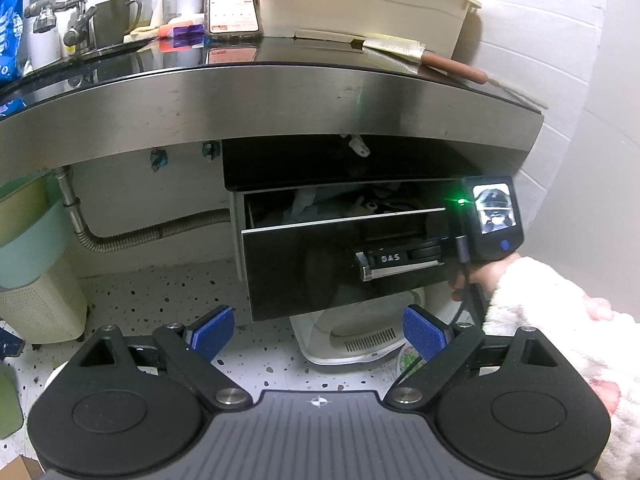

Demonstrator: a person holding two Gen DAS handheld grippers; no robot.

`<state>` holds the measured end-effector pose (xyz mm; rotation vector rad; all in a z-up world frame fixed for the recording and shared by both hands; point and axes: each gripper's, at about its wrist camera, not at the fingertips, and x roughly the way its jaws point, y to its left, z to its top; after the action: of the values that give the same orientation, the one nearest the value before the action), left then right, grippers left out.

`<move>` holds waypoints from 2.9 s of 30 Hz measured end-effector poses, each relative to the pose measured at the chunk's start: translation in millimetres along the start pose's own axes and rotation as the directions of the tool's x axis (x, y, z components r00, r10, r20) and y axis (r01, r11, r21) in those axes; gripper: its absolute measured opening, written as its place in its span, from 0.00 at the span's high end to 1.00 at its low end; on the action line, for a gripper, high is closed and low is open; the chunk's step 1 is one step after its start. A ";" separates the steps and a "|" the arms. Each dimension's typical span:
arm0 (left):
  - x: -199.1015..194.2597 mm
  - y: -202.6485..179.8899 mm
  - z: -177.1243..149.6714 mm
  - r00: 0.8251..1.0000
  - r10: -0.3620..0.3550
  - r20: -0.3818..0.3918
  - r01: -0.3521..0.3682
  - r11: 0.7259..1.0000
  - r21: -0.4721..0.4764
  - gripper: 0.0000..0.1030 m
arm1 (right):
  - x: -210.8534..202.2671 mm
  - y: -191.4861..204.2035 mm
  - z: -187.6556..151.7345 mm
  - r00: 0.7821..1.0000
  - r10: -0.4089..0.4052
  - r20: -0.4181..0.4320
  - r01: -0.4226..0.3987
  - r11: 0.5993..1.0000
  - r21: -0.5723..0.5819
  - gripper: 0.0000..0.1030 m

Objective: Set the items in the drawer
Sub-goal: 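Pull the black drawer open by its handle with the right tool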

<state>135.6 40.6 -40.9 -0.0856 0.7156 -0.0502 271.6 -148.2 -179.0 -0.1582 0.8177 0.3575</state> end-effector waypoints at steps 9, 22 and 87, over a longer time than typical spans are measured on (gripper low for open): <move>-1.0 0.2 -0.5 1.000 -0.002 -0.001 0.002 1.000 0.002 0.11 | 10.8 3.7 -2.7 0.999 -0.044 -0.018 0.045 0.998 0.039 0.05; -12.2 -10.8 -5.9 1.000 -0.017 0.007 0.016 0.999 0.038 0.11 | 14.1 1.0 -9.5 0.999 -0.042 0.017 0.041 0.999 0.034 0.00; -35.6 -32.5 -7.9 0.998 -0.064 0.001 0.064 0.996 0.058 0.11 | 20.0 0.7 -6.8 0.999 -0.037 -0.019 0.038 0.998 0.042 0.00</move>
<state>103.0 10.4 -20.5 -0.0532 0.7078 -0.1325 279.3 -144.5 -198.3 -0.1377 0.8389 0.3037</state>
